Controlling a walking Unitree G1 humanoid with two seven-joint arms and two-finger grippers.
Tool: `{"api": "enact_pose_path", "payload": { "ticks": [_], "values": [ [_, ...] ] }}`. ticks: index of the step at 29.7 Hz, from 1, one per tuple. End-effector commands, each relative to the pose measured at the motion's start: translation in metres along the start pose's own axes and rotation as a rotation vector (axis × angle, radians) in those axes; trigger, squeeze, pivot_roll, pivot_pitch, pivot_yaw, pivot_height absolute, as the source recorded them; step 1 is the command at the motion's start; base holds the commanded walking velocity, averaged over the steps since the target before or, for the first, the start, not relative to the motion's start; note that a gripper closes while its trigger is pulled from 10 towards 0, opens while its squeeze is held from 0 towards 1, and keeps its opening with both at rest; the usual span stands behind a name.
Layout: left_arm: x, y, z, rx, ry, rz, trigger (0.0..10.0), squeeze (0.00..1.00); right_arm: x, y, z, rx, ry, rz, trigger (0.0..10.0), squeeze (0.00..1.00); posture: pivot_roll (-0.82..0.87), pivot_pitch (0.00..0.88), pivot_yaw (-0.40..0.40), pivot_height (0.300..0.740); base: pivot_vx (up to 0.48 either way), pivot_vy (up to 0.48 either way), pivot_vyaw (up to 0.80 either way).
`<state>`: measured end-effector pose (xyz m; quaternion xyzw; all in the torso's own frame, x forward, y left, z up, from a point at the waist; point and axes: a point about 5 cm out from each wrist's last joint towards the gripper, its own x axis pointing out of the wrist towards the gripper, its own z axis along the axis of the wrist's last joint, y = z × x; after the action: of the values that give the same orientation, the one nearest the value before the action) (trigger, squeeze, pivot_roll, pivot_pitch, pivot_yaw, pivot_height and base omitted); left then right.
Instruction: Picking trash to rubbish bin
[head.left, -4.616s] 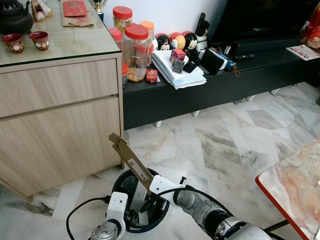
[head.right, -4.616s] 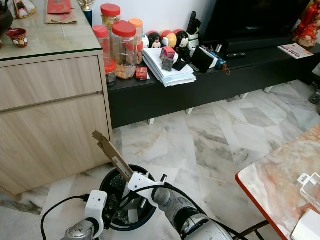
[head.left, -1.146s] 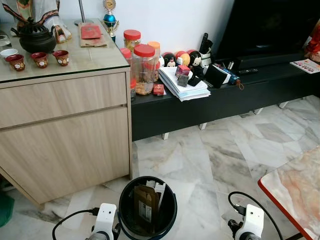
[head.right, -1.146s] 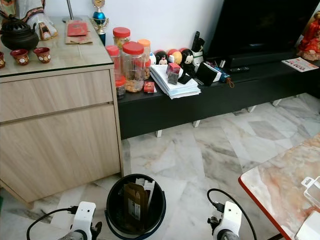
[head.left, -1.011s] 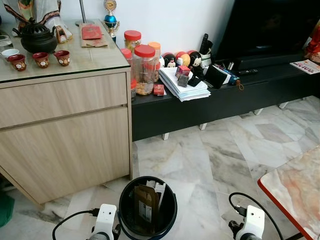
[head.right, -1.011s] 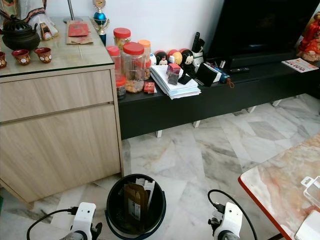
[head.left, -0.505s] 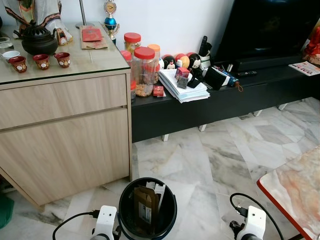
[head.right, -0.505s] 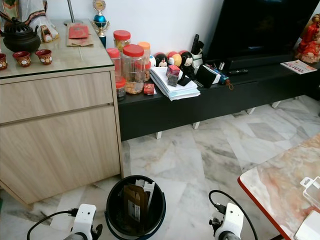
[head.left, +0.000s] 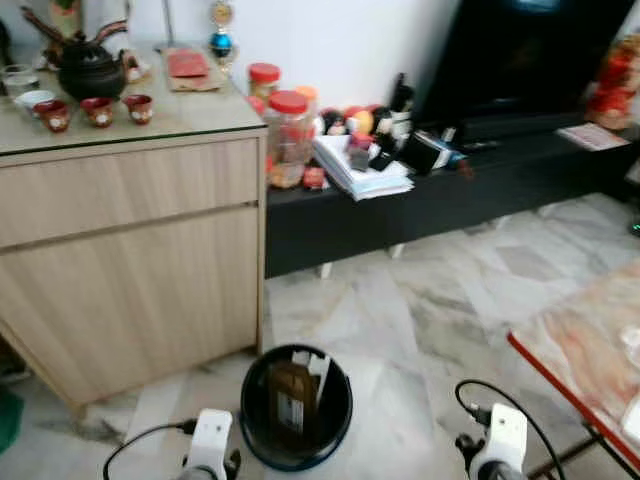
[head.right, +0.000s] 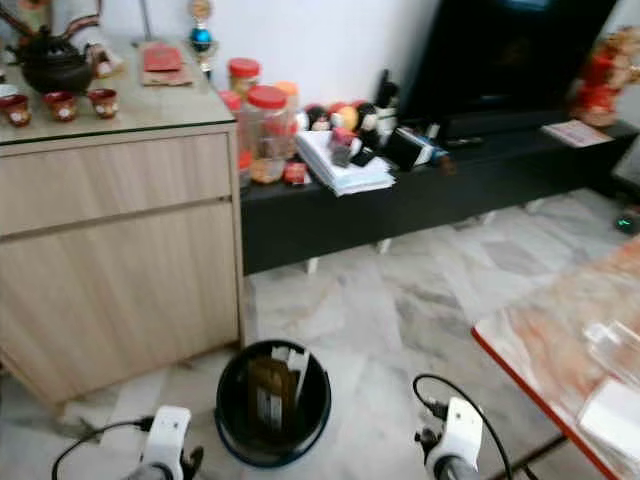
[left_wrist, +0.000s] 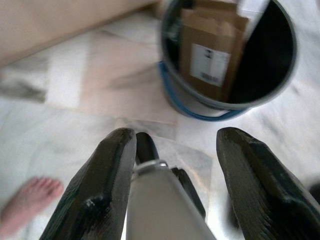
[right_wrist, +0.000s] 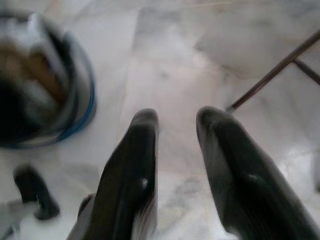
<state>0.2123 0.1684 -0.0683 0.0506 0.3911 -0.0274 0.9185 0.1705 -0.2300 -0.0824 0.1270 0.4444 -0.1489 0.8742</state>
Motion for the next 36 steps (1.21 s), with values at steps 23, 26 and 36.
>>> {"api": "enact_pose_path", "payload": {
  "ticks": [23, 26, 36],
  "values": [
    [-0.0042, -0.0061, -0.0183, -0.023, 0.061, -0.009, 10.0, 0.00, 0.0026, 0.0060, 0.0192, -0.017, -0.063, 0.017, 10.0, 0.00, 0.02, 0.000, -0.136, 0.740, -0.216, 0.000, 0.00],
    [-0.0040, -0.0059, -0.0179, -0.024, 0.061, -0.006, 10.0, 0.00, 0.0027, 0.0063, 0.0193, -0.019, -0.064, 0.018, 10.0, 0.00, 0.02, 0.000, -0.137, 0.740, 0.000, 0.000, 0.00],
    [-0.0040, -0.0053, -0.0178, -0.035, 0.060, -0.004, 10.0, 0.00, 0.0027, 0.0068, 0.0200, -0.010, -0.073, 0.015, 10.0, 0.00, 0.02, 0.002, -0.129, 0.740, 0.000, 0.000, 0.00]
  ]
}}
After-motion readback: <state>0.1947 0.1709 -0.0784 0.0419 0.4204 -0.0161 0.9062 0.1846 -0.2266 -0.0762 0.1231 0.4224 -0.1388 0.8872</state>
